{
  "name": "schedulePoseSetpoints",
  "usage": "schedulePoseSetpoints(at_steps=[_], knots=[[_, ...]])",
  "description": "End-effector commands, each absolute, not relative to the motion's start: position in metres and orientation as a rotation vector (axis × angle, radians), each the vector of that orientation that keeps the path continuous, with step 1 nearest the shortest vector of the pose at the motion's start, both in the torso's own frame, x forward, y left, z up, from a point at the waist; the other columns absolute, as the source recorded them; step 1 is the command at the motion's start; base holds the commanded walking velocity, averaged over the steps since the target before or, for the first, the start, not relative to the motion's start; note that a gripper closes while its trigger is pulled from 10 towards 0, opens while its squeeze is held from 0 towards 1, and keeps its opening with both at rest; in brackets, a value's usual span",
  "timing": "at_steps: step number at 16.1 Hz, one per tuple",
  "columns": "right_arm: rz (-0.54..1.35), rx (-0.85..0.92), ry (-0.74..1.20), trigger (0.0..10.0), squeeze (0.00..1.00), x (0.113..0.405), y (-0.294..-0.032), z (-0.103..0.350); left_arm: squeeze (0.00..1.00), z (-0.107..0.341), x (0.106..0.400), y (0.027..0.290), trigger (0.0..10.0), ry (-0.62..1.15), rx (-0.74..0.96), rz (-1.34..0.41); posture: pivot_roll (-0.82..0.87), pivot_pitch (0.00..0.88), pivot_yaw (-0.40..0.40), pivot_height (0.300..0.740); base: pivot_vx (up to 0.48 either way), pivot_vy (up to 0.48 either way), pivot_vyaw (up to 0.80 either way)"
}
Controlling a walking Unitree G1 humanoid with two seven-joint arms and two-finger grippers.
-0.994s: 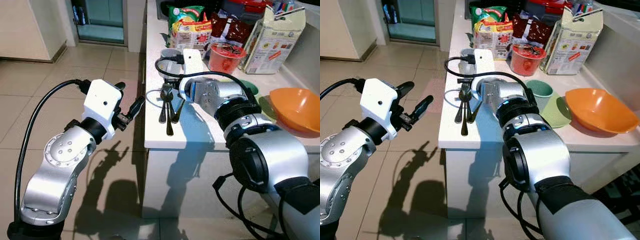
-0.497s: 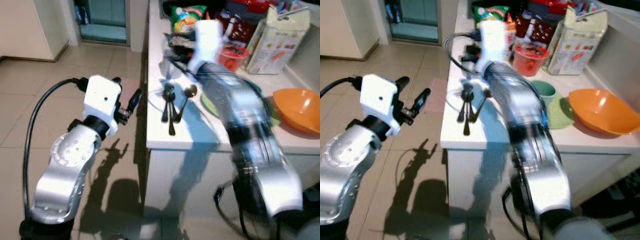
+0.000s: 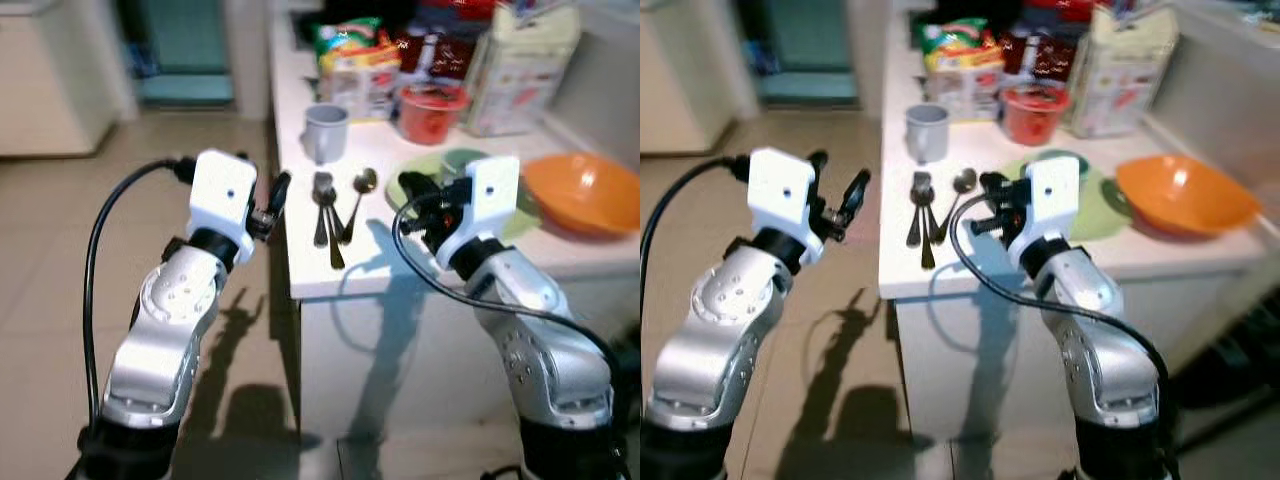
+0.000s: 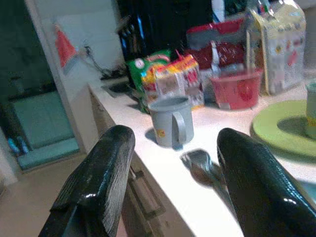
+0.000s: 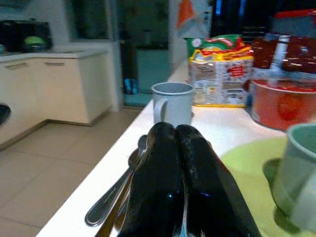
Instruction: Setting the table
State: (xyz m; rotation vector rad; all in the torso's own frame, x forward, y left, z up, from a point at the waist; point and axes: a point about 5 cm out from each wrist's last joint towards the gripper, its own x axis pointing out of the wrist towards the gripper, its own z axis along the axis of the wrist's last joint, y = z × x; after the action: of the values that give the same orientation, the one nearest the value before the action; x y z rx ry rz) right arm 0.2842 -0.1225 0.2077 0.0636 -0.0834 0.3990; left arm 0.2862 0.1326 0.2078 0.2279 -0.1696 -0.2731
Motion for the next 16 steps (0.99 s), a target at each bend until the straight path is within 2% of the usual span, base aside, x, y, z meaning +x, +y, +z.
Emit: schedulePoseSetpoints(at_steps=[1,7,9,12,16], knots=[[0.393,0.059,-0.076,10.0,0.00,0.281,-0.125,0.205,0.00,0.208,0.287,0.136,10.0,-0.175,0.239,-0.245,-0.03,0.000,-0.021,0.740,0.000,0.390,-0.80],[0.374,0.086,-0.036,10.0,0.00,0.278,-0.123,0.196,0.00,0.202,0.283,0.144,10.0,-0.175,0.261,-0.205,-0.02,0.000,-0.047,0.740,0.000,0.391,-0.79],[0.373,0.092,-0.025,10.0,0.00,0.281,-0.123,0.192,0.00,0.204,0.280,0.145,10.0,-0.192,0.314,-0.160,0.01,0.000,-0.061,0.740,0.000,-0.131,-0.78],[0.413,0.082,-0.008,10.0,0.00,0.280,-0.116,0.187,0.00,0.203,0.277,0.151,10.0,-0.189,0.324,-0.130,0.01,0.000,-0.065,0.740,0.000,-0.480,0.00],[0.457,0.004,-0.012,10.0,0.00,0.281,-0.112,0.191,0.00,0.207,0.277,0.162,10.0,-0.209,0.297,-0.043,0.00,0.000,-0.064,0.740,0.000,0.000,0.00]])
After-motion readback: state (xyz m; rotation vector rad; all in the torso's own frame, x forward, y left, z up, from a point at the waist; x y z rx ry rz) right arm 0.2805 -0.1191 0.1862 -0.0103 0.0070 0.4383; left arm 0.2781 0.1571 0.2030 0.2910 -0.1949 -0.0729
